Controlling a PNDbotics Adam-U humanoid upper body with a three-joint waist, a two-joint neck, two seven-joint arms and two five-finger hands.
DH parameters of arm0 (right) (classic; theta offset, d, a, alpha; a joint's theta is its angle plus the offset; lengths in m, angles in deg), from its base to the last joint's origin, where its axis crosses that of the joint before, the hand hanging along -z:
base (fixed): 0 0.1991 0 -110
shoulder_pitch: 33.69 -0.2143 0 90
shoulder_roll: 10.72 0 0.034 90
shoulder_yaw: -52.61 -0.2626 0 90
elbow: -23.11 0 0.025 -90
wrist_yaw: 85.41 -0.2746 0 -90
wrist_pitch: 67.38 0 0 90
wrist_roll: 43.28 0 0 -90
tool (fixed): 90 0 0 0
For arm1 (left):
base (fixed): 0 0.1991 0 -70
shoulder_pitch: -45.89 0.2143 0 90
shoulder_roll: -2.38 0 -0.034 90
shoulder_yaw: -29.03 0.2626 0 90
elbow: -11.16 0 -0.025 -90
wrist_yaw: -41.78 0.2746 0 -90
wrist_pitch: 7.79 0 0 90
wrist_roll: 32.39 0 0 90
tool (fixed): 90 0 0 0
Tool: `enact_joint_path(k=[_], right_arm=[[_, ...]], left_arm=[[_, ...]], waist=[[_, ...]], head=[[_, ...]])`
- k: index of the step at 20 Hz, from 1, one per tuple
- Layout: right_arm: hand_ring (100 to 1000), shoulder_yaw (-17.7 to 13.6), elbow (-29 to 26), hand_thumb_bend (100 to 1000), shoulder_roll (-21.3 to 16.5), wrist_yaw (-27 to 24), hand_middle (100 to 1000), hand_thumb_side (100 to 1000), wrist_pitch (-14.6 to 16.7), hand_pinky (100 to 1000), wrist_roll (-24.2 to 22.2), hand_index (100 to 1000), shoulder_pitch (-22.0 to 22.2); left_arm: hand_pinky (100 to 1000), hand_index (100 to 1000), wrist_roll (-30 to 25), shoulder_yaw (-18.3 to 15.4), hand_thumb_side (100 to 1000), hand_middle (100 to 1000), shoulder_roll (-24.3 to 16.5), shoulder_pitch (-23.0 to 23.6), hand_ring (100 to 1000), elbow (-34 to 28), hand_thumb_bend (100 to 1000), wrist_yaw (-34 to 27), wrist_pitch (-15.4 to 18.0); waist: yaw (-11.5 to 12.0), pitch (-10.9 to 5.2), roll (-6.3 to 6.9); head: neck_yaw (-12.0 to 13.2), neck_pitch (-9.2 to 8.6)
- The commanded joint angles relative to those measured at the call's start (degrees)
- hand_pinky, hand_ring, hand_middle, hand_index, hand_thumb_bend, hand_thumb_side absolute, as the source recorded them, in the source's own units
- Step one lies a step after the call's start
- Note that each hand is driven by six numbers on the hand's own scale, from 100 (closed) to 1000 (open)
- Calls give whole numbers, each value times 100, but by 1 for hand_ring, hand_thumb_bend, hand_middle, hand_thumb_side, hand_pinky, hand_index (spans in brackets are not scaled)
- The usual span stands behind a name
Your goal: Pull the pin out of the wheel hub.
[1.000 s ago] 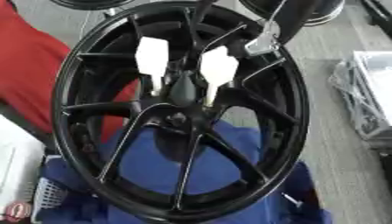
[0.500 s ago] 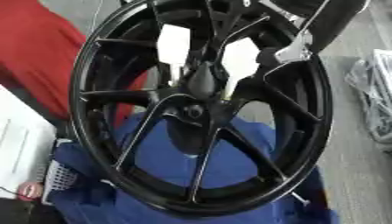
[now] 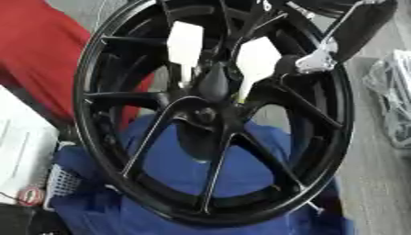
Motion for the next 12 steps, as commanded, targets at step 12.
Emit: enact_joint_path(k=[12], right_arm=[[861,198,122,298,-28,526,756,373,-46,886,128,843,-164]], left_arm=[[782,866,-19,-31,801,857,-119,-108,836,-47,473,30,-20]], waist=[[65,-111,65]], head=[[-390,-433]])
